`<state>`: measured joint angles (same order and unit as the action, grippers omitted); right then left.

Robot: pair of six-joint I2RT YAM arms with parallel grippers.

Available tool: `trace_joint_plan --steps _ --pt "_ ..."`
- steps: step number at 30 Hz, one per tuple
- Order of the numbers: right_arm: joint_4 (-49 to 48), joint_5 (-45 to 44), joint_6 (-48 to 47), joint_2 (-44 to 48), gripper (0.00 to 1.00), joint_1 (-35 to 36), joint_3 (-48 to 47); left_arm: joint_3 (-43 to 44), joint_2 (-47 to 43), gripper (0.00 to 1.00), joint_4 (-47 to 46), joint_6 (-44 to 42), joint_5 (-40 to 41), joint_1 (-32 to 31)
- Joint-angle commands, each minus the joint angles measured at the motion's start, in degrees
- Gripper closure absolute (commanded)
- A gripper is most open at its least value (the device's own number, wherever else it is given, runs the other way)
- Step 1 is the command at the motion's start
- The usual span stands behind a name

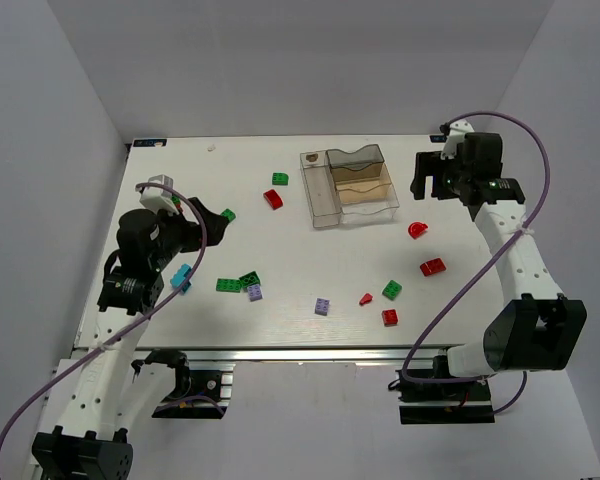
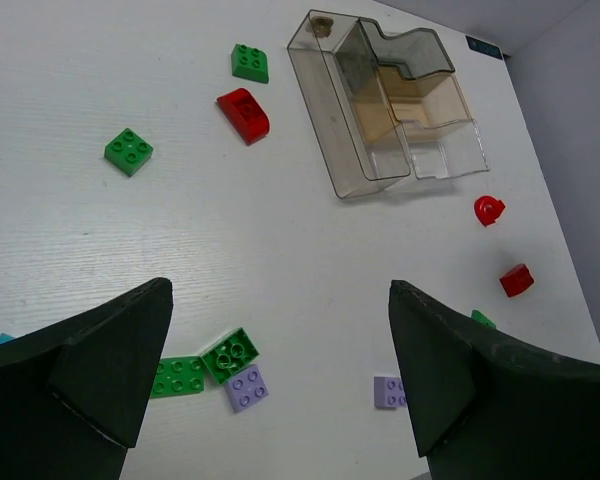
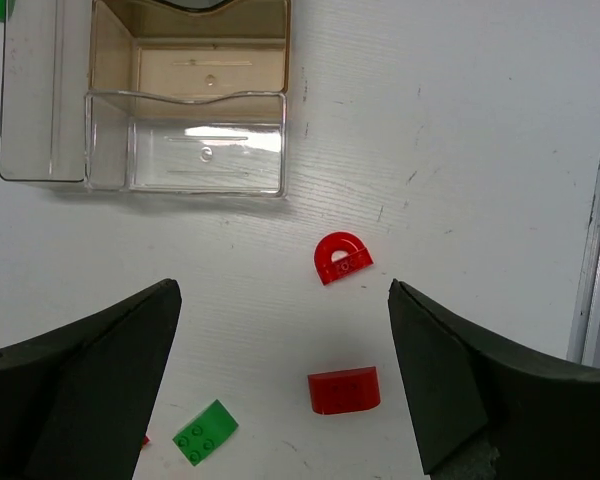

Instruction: Sort the legos into containers by color

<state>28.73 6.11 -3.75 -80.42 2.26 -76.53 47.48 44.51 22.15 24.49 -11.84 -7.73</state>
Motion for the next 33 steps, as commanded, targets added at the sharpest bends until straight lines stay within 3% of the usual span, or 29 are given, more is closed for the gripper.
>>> trace_joint_plan --steps 1,5,9,12,19,23,26,27,29,31,32,33 --pt "0.45 2.49 -3.18 2.37 0.11 -0.15 0.33 -0.11 0.58 0.02 -1.15 0.56 -3.02 -0.18" --pt "1.24 10.84 -10.91 4.3 0.11 0.02 1.82 -0.81 0.49 0.02 -1.32 0.65 -3.55 -0.18" --pt "2.38 22.33 -24.68 7.82 0.11 0.29 6.2 -1.87 0.05 0.02 -1.32 1.08 -4.07 -0.18" --pt "0.9 25.43 -27.88 10.98 0.11 0.55 9.8 -2.74 -0.48 0.02 -1.58 1.35 -4.16 -0.18" --pt "3.85 24.38 -36.83 12.58 0.11 1.95 12.64 -4.5 -1.0 0.02 -2.55 1.79 -4.69 -0.18" --pt "3.18 19.39 -33.35 11.52 0.11 1.69 14.47 -6.7 -1.36 0.02 -3.69 2.75 -6.44 -0.18" --pt "2.21 13.07 -30.64 9.07 0.29 1.52 16.67 -6.35 -0.39 0.02 -3.35 2.58 -7.41 -0.18" --pt "2.29 9.57 -29.4 8.1 0.47 1.34 16.77 -6.18 -0.13 0.02 -3.34 2.49 -7.59 -0.18" --pt "3.17 4.56 -24.85 4.51 0.68 1.26 15.63 -5.91 0.49 0.02 -3.17 2.05 -7.85 -0.18" --pt "2.83 3.65 -23.76 3.43 0.63 0.73 15.88 -5.91 0.58 0.02 -2.91 1.88 -7.85 -0.18" --pt "2.13 2.43 -23.76 3.69 0.54 0.81 16.41 -6.09 0.75 0.02 -2.9 1.88 -7.94 -0.18" --pt "0.38 1.89 -23.59 3.78 0.34 0.9 17.37 -6.09 0.75 0.02 -2.9 1.88 -7.94 -0.18"
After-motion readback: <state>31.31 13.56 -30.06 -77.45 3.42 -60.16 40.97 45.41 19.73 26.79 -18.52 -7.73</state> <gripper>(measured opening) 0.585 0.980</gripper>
